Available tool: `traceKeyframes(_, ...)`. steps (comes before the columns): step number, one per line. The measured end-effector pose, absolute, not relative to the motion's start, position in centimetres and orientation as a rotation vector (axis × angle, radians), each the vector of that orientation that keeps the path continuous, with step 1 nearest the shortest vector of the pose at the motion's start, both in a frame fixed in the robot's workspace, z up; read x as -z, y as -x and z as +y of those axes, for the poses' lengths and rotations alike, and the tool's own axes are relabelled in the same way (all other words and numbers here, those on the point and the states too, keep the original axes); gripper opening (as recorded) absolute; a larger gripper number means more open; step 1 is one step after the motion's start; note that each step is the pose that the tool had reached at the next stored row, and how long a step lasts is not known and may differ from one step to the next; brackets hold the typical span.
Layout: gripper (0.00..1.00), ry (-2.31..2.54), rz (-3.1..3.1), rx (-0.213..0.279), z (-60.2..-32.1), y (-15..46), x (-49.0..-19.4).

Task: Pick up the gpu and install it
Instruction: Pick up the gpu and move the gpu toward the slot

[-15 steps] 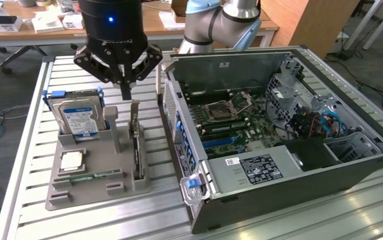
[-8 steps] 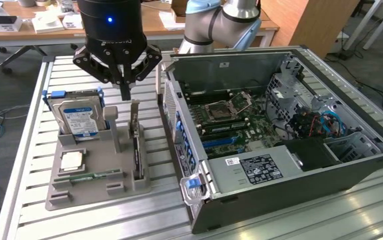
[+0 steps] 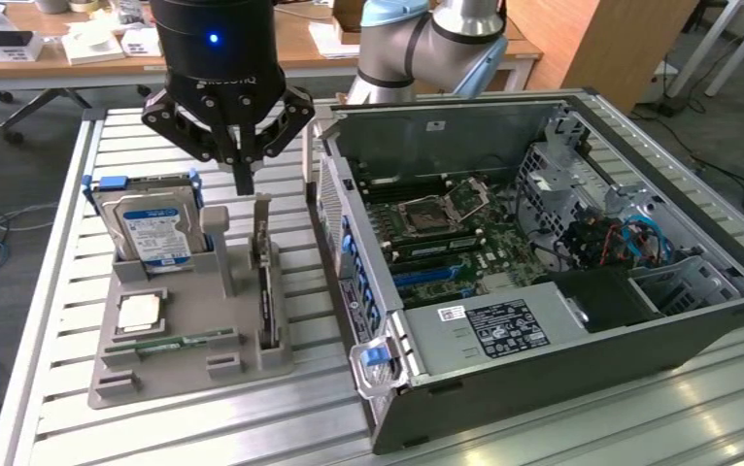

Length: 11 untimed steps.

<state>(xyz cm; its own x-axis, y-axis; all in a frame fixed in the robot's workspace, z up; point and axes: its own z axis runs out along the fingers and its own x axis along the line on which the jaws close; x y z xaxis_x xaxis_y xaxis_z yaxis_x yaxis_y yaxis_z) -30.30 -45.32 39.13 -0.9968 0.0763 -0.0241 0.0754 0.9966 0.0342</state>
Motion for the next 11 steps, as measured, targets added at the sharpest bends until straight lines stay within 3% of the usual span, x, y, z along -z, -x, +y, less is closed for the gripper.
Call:
traceKeyframes(7, 0.11, -0.118, 3.113, -0.052, -45.32, 30.30, -39.13)
traceKeyframes(9, 0.23, -0.118, 3.114, -0.052, -45.32, 30.30, -39.13)
traceKeyframes(11, 0.23, -0.118, 3.114, -0.052, -45.32, 30.30, -39.13)
